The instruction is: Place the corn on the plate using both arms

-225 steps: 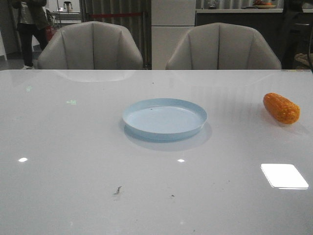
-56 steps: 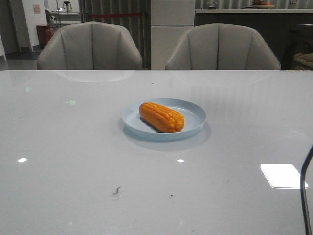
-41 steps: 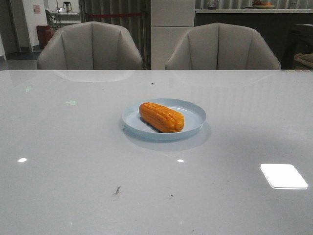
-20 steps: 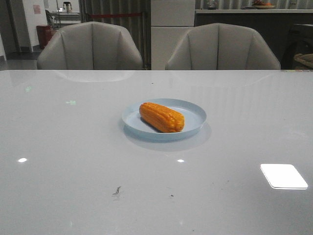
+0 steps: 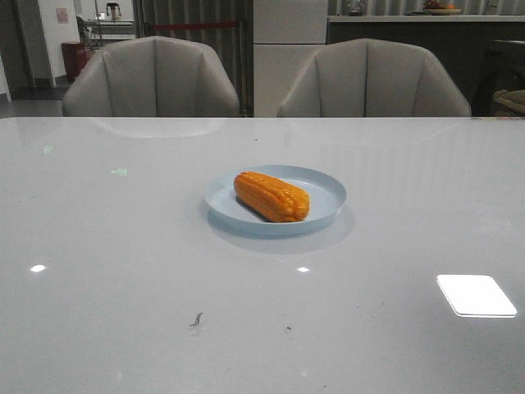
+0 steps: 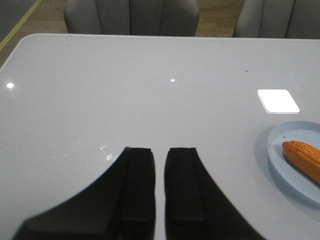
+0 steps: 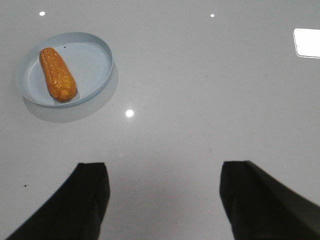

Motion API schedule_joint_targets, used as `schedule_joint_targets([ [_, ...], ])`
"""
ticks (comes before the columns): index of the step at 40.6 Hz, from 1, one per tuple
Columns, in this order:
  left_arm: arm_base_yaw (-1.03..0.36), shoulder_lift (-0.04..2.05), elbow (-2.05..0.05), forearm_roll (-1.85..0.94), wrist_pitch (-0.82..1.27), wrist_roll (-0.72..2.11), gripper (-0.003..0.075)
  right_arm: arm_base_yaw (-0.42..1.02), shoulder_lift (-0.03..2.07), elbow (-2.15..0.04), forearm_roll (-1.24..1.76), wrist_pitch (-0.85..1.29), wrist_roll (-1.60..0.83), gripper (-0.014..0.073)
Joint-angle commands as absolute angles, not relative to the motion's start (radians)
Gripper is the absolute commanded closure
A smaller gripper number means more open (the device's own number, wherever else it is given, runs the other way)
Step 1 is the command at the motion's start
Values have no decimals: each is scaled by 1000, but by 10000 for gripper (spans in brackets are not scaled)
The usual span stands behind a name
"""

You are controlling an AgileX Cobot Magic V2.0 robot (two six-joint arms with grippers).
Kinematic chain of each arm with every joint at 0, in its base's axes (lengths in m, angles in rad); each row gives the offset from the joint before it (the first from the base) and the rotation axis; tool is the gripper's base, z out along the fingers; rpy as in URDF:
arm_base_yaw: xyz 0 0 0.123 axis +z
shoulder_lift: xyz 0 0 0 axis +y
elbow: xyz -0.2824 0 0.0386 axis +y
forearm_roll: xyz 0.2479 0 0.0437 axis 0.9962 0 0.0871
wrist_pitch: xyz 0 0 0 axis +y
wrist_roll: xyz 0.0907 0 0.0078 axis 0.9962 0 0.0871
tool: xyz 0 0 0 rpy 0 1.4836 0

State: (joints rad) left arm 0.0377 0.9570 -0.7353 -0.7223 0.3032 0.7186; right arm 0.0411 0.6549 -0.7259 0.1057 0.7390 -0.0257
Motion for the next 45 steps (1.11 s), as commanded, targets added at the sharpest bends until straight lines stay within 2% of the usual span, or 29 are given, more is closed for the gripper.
schedule_joint_targets([
  [1,38,942,-765,-746,266,717,628,35,652,-754,103,673,-25,21],
  [28,21,921,-734,-795,220,717,627,35,652,-754,103,673,-25,21],
  [32,21,861,-708,-694,214,603,627,35,652,-754,103,673,-25,21],
  [39,8,699,-630,-290,214,147,627,35,652,-754,103,673,-25,21],
  [45,-37,537,-524,-133,176,64,627,35,652,-754,103,673,-25,21],
])
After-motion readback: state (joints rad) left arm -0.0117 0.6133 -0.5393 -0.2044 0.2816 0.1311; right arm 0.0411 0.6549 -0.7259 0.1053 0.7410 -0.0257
